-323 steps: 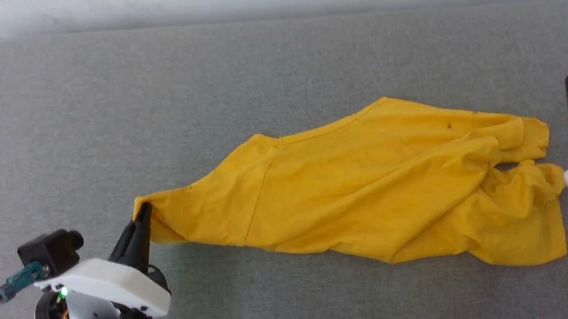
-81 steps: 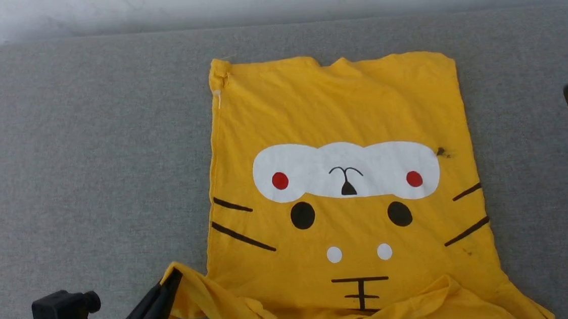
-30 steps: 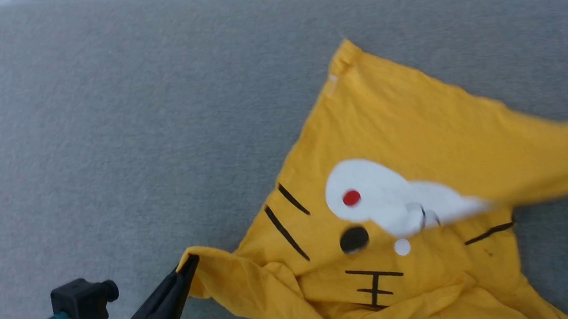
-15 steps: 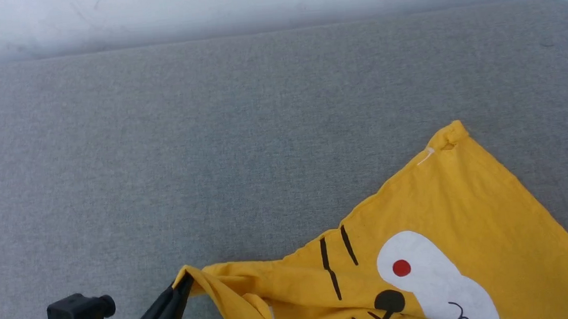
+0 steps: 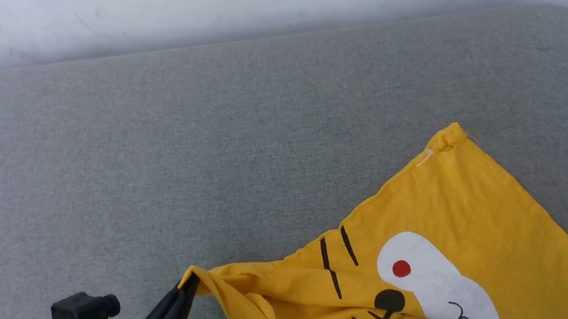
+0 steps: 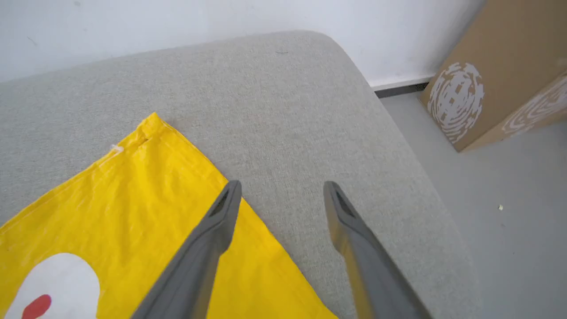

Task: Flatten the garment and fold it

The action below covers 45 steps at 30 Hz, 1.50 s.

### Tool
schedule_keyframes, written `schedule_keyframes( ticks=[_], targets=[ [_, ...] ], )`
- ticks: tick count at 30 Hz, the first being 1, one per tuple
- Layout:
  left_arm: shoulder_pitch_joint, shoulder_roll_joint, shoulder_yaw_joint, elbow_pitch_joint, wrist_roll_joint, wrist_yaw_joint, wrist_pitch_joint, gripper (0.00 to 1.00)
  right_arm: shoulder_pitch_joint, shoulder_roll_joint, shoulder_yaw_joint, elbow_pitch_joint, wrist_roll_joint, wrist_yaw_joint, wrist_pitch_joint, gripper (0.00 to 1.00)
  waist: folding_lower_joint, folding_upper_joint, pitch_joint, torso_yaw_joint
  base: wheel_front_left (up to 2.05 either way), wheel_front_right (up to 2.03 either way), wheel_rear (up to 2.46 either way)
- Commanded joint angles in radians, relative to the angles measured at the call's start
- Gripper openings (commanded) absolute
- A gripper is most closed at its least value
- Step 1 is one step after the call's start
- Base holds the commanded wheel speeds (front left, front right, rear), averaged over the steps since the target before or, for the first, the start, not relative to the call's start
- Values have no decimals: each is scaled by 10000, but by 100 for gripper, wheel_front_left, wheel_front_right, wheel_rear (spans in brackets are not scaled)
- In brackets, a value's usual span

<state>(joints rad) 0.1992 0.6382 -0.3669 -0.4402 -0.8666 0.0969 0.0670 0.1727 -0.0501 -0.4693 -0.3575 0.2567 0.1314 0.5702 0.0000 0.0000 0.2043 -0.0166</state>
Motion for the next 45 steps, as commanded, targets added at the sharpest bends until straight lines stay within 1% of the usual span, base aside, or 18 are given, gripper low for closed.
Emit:
schedule_keyframes(
  ticks=[1, 4, 5, 7, 8, 10, 12, 16, 19, 22, 28, 29, 30, 31, 36, 41, 45],
  targets=[
    [-162, 10, -16, -38, 41, -79, -23, 0, -407, -28, 146, -435, -256, -7, 185, 100, 0, 0, 238, 204, 0, 0, 0],
    [-411, -39, -69, 14, 65, -220, -50, 0, -1356, -92, 633, -1141, -643, -7, 790, 100, 0, 0, 546, 426, 0, 0, 0],
    [-510, -54, -91, 43, 71, -277, -50, 0, -1633, -204, 889, -1165, -842, -7, 973, 100, 0, 0, 672, 510, 0, 0, 0],
    [-720, -81, -137, 107, 92, -391, -46, 0, -2314, -207, 1265, -982, -1026, -7, 1188, 100, 0, 0, 946, 669, 0, 0, 0],
    [-839, -100, -169, 136, 98, -459, -38, 0, -2579, -332, 1525, -782, -1216, -7, 1311, 100, 0, 0, 1084, 763, 0, 0, 0],
    [-1062, -143, -222, 211, 109, -574, -28, 0, -3161, -360, 1876, -266, -1358, -7, 1492, 100, 0, 0, 1322, 911, 0, 0, 0],
    [-1280, -187, -277, 278, 115, -686, -11, 0, -3635, -632, 2348, 300, -1584, -7, 1687, 100, 0, 0, 1587, 1065, 0, 0, 0],
    [-1668, -274, -373, 437, 136, -887, -2, 0, -4448, -1035, 2932, 1478, -1881, -7, 1848, 100, 0, 0, 2030, 1335, 0, 0, 0],
    [-1908, -345, -430, 567, 146, -1014, -23, 0, -4880, -1230, 3115, 2240, -1989, -7, 1939, 100, 0, 0, 2277, 1506, 0, 0, 0],
    [-2087, -409, -484, 695, 146, -1120, -46, 0, -5122, -1364, 3069, 2825, -2025, -7, 2078, 100, 0, 0, 2449, 1651, 0, 0, 0],
    [-2269, -470, -520, 920, 133, -1241, -113, 0, -5181, -1624, 3125, 3472, -1885, -7, 2431, 100, 0, 0, 2608, 1780, 0, 0, 0],
    [-2288, -476, -520, 945, 124, -1252, -121, 0, -5194, -1594, 3080, 3523, -1830, -7, 2501, 72, 0, 0, 2619, 1782, 0, 0, 0],
    [-2306, -482, -516, 965, 114, -1261, -131, 0, -5208, -1575, 3043, 3560, -1836, -7, 2570, 30, 0, 0, 2626, 1777, 0, 0, 0],
    [-2323, -487, -510, 984, 106, -1268, -141, 0, -5203, -1566, 3073, 3589, -1836, -7, 2649, 0, 0, 0, 2626, 1768, 0, 0, 0],
    [-2453, -462, -434, 1031, 100, -1343, -237, 0, -5359, -1348, 3175, 3435, -1735, -7, 2532, 0, 0, 0, 2410, 1556, 0, 0, 0],
    [-2990, -463, -149, 1118, 486, -1309, -638, 0, -5634, -1087, 3408, 3232, -1511, -7, 1785, 0, 0, 0, 1716, 1214, 0, 0, 0],
    [-3770, -688, 95, 1463, 843, -1121, -992, 0, -5940, -786, 3512, 3156, -1230, -7, 921, 0, 0, 0, 947, 954, 0, 0, 0]
  ],
)
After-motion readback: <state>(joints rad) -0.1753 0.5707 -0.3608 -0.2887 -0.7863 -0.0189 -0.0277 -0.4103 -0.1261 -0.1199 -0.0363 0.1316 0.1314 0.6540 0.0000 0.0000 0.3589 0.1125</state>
